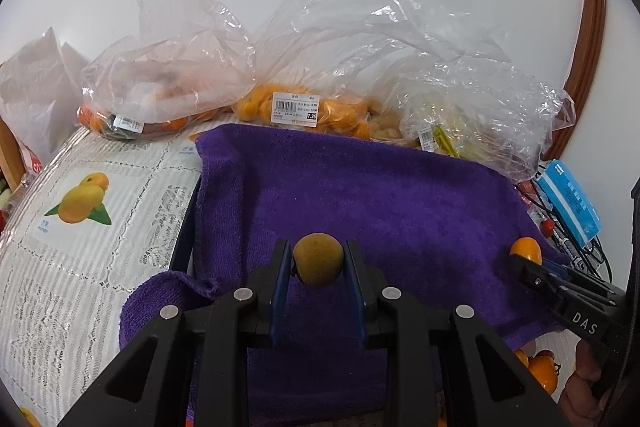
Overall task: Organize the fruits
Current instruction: 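Carry the orange and small fruit in both grippers over the purple towel, then open both grippers to drop the orange and small fruit onto the towel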
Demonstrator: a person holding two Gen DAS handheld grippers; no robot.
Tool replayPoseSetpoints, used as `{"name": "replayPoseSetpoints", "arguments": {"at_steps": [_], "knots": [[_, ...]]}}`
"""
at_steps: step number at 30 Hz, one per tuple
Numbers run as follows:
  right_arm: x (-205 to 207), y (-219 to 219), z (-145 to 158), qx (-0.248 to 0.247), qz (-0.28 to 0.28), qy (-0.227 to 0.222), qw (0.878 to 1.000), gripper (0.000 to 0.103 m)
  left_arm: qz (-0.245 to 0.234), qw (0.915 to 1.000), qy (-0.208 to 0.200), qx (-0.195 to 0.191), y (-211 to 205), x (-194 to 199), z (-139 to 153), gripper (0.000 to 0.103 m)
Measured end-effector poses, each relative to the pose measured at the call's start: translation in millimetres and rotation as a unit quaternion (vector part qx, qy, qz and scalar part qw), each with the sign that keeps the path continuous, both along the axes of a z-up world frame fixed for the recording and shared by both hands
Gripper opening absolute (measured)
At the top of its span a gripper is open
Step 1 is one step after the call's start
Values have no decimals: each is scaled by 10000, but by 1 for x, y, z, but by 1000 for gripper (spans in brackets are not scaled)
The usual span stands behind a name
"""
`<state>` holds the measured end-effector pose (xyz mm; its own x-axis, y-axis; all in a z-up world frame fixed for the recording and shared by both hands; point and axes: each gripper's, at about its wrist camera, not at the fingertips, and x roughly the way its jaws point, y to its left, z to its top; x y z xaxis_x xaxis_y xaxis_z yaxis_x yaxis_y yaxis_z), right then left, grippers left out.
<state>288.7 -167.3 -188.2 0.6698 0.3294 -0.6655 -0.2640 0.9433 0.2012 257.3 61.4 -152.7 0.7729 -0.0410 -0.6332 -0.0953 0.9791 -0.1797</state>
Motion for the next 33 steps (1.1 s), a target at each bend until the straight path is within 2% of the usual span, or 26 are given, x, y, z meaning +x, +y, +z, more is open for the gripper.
{"name": "replayPoseSetpoints", "arguments": {"at_steps": [12,33], "knots": [[4,-5,-8,-27,-55,242,9997,33,-17,9999,154,0,-1,3,-6,25],[3,1,-9,-169,3,207,9996,34,-106,9997,238,-36,-3,4,-8,26]]}}
